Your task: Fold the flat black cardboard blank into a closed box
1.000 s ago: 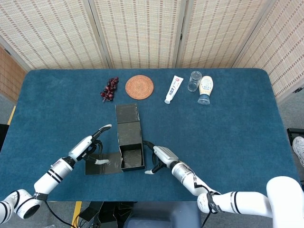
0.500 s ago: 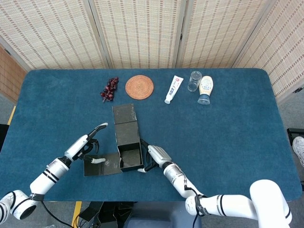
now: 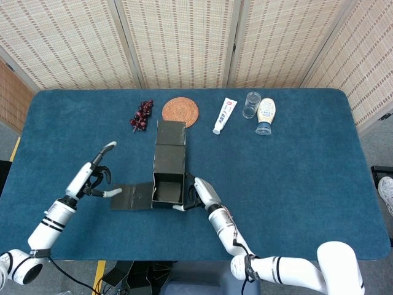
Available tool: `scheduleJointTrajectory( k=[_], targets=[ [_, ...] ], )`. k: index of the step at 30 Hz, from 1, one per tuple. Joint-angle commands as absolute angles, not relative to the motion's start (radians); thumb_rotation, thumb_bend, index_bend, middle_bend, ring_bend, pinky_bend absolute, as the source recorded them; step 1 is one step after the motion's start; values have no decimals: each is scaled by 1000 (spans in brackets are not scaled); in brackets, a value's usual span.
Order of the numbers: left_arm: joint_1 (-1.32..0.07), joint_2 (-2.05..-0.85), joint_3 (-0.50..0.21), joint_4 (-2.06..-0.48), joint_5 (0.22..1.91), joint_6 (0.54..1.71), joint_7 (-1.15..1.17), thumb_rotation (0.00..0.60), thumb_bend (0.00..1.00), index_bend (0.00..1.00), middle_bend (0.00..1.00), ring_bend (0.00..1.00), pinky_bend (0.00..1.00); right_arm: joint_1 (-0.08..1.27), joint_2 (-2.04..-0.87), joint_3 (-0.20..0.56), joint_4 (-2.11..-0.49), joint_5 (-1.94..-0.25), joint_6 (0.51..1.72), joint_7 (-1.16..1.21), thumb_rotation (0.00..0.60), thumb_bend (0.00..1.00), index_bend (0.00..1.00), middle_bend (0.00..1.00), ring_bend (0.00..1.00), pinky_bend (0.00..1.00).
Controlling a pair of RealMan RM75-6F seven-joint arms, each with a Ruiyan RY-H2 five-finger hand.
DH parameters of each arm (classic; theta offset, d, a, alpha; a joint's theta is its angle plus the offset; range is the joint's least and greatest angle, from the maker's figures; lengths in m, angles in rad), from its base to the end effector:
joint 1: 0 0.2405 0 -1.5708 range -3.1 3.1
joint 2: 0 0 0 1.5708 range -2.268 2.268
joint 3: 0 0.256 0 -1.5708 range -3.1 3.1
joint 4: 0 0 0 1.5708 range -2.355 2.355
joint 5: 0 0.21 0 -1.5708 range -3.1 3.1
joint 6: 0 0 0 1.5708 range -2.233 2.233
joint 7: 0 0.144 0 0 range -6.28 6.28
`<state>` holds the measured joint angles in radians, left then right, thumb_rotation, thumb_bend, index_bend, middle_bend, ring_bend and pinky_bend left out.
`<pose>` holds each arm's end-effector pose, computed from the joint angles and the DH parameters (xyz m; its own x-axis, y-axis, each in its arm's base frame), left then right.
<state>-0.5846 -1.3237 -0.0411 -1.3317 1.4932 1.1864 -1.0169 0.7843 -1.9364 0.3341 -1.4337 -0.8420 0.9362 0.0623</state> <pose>-0.2372 0.3289 0.0801 -0.3887 0.3805 0.8391 0.8617 -0.1723 0.4773 -0.0632 -0.3092 -0.1152 -0.3853 -0.5215 0.7613 -0.9034 0.0449 -0.4264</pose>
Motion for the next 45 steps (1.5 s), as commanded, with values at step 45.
scheduleJointTrajectory(
  k=[45],
  targets=[
    [-545,-1564,-269,-1357,1399,1331,-818,600,138,14,0,570,914,643,-1883,458,-1546,-1038,824,645,600,263,295,425,694,980]
  ],
)
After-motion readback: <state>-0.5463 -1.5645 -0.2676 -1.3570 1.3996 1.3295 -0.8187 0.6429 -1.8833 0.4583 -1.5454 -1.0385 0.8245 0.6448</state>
